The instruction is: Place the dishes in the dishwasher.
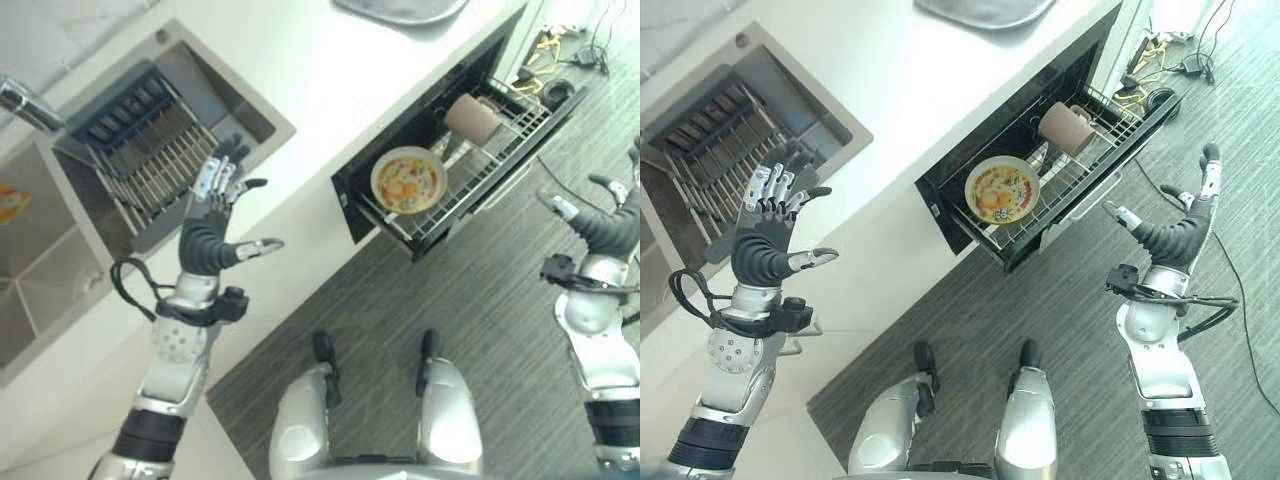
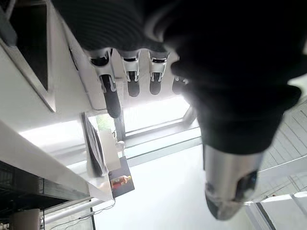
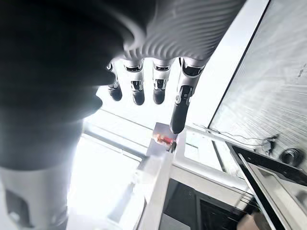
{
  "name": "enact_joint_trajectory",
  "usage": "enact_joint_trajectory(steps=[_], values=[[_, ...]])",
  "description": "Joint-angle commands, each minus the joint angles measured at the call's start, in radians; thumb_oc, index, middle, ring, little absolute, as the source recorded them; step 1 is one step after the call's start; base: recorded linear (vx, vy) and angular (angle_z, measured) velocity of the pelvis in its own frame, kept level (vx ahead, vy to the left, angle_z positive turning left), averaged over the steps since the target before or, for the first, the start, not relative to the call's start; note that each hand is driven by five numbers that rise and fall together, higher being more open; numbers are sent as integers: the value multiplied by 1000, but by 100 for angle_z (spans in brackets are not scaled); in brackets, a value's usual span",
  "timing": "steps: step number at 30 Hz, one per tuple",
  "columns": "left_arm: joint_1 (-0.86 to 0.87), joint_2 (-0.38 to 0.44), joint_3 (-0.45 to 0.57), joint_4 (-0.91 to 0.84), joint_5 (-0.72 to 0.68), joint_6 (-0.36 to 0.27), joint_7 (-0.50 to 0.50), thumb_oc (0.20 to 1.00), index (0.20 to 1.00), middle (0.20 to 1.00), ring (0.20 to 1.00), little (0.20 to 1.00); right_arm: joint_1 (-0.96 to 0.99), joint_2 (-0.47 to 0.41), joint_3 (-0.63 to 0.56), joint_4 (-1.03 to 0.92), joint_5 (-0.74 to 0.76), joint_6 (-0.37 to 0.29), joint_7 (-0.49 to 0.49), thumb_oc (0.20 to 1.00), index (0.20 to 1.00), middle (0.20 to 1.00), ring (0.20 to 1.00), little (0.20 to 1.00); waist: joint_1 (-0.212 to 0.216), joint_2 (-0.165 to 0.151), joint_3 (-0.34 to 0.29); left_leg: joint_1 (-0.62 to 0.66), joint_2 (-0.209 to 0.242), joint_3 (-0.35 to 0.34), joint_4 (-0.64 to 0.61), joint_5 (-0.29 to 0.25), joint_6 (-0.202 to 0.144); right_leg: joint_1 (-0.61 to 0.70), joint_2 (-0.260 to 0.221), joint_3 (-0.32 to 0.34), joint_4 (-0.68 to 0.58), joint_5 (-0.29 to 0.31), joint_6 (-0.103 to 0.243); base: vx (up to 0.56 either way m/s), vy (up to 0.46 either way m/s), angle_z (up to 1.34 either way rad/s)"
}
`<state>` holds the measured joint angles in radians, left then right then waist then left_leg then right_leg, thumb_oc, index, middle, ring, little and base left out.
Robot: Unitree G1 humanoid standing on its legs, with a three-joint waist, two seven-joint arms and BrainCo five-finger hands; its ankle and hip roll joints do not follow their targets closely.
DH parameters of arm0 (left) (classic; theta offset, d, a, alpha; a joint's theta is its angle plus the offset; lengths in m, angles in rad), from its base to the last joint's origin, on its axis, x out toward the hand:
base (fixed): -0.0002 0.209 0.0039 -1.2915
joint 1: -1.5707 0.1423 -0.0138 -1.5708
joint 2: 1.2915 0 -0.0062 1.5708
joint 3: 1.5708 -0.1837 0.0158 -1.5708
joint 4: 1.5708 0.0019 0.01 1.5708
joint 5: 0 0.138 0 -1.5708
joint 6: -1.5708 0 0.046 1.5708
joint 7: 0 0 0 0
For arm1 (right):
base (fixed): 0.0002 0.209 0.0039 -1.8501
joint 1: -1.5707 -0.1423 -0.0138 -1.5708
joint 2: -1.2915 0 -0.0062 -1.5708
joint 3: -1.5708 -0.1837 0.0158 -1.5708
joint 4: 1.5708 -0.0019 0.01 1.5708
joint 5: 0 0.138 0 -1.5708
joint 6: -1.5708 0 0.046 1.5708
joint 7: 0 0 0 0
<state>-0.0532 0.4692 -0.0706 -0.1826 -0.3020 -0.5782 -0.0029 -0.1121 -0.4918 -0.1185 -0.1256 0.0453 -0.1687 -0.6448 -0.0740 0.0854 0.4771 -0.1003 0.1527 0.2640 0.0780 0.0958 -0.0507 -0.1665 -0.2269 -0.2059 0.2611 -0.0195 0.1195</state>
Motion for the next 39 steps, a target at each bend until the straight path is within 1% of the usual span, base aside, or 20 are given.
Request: enact_joint_trajectory(steps=[1,3,8,9,11,15,17,19,22,23,24,25,26,27,28,29,30,31,35,39], values=[[0,8,4,5,-72,-58,-48,1000,1000,1000,1000,1000,-6,36,-48,39,231,-128,41,1000,1000,1000,1000,1000,-18,-16,-54,55,23,33,17,-128,0,110,4,-49,-15,-130,-21,45,110,-9],[18,-7,-18,45,-94,-44,-63,1000,1000,1000,1000,1000,13,82,-31,99,391,-132,145,1000,1000,1000,1000,1000,-18,-12,-95,95,22,32,-2,-124,-1,151,6,-60,-35,-125,-23,73,82,-4],[31,-26,-55,110,-125,-44,-71,1000,1000,1000,1000,1000,46,134,13,199,447,-196,216,1000,1000,1000,1000,1000,-14,-3,-165,172,25,44,-22,-129,-3,223,10,-90,-48,-133,-29,113,29,4],[30,-31,-66,141,-128,-56,-84,1000,1000,1000,1000,1000,57,154,12,291,589,-227,251,1000,1000,1000,1000,1000,-9,-6,-177,195,19,36,-10,-146,2,248,13,-96,-43,-142,-36,170,-22,2],[34,-31,-69,146,-128,-52,-92,1000,1000,1000,1000,1000,67,169,4,349,625,-250,279,1000,1000,1000,1000,1000,-4,-6,-181,200,20,30,19,-163,6,257,14,-100,-16,-158,-46,166,-29,3],[45,-32,-79,158,-138,-41,-107,1000,1000,1000,1000,1000,70,181,-11,475,692,-258,325,1000,1000,1000,1000,1000,8,3,-168,199,13,-3,132,-226,13,263,5,-89,128,-238,-70,276,13,8],[58,-38,-85,144,-129,-29,-76,1000,1000,1000,1000,1000,57,177,-16,529,746,-263,360,1000,1000,1000,1000,1000,12,17,-149,169,5,-19,217,-265,25,233,-3,-80,235,-290,-91,234,78,23],[51,-40,-93,149,-133,-34,-55,1000,1000,1000,1000,1000,31,168,-18,569,775,-265,370,1000,1000,1000,1000,1000,15,26,-138,133,-1,-23,258,-283,34,187,-11,-72,297,-316,-101,27,70,11],[17,-40,-122,174,-125,-37,-24,1000,1000,1000,1000,1000,-35,150,-23,675,834,-252,405,1000,1000,1000,1000,1000,23,37,-115,62,-4,-42,319,-291,37,111,-17,-52,377,-337,-114,-55,32,-8],[-7,-39,-143,181,-111,-38,-12,1000,1000,1000,1000,1000,-89,138,-11,752,839,-235,438,1000,1000,1000,1000,1000,33,46,-92,32,-9,-50,319,-264,48,66,-17,-49,401,-320,-126,12,15,-11],[-10,-39,-147,182,-106,-40,-10,1000,1000,1000,1000,1000,-96,135,-8,763,834,-232,445,1000,1000,1000,1000,1000,35,44,-90,33,-16,-63,324,-279,41,66,-16,-37,408,-336,-118,-76,11,-8],[-26,-32,-155,178,-89,-43,2,1000,1000,1000,1000,1000,-128,119,-3,795,844,-222,461,1000,1000,1000,1000,1000,41,49,-72,12,-20,-66,315,-253,48,33,-15,-41,413,-315,-124,-39,-2,3],[-36,-29,-160,177,-81,-44,10,1000,1000,1000,1000,1000,-145,112,-3,816,862,-214,480,1000,1000,1000,1000,1000,45,49,-64,1,-24,-71,317,-251,49,18,-16,-38,420,-313,-123,-150,-3,-2],[-52,-21,-167,172,-82,-44,18,1000,1000,1000,1000,1000,-172,98,-5,836,904,-172,515,1000,1000,1000,1000,1000,51,51,-49,-17,-31,-79,320,-248,50,-8,-17,-35,433,-311,-122,-90,-30,-4],[-88,-5,-185,166,-85,-35,34,1000,1000,1000,1000,1000,-249,80,9,894,928,-140,552,1000,1000,1000,1000,1000,67,53,-20,-58,-45,-97,349,-268,47,-49,-26,-22,464,-326,-112,-120,-40,-5],[-103,0,-187,168,-87,-35,34,1000,1000,1000,1000,1000,-280,74,11,911,928,-130,556,1000,1000,1000,1000,1000,72,54,-11,-76,-48,-99,359,-269,48,-67,-29,-21,474,-326,-111,-178,-41,7],[-120,5,-188,167,-89,-29,36,1000,1000,1000,1000,1000,-313,68,13,929,932,-119,562,1000,1000,1000,1000,1000,77,58,0,-101,-46,-93,360,-249,57,-93,-32,-30,477,-306,-119,-172,-29,9],[-142,9,-195,168,-85,-31,41,1000,1000,1000,1000,1000,-366,55,16,962,951,-102,590,1000,1000,1000,1000,1000,83,60,20,-123,-56,-105,377,-266,52,-115,-35,-17,495,-322,-108,-168,-19,11],[-180,32,-207,157,-81,-46,61,1000,1000,1000,1000,1000,-512,-10,47,1025,901,-62,658,1000,1000,1000,1000,1000,114,74,43,-225,-77,-121,397,-259,62,-221,-40,-9,517,-312,-102,-118,-1,7],[-204,57,-193,136,-92,-35,33,1000,1000,1000,1000,1000,-627,-31,113,1020,854,-24,757,1000,1000,1000,1000,1000,147,67,43,-309,-79,-132,414,-253,70,-295,-34,-12,531,-302,-105,-86,-66,9]])
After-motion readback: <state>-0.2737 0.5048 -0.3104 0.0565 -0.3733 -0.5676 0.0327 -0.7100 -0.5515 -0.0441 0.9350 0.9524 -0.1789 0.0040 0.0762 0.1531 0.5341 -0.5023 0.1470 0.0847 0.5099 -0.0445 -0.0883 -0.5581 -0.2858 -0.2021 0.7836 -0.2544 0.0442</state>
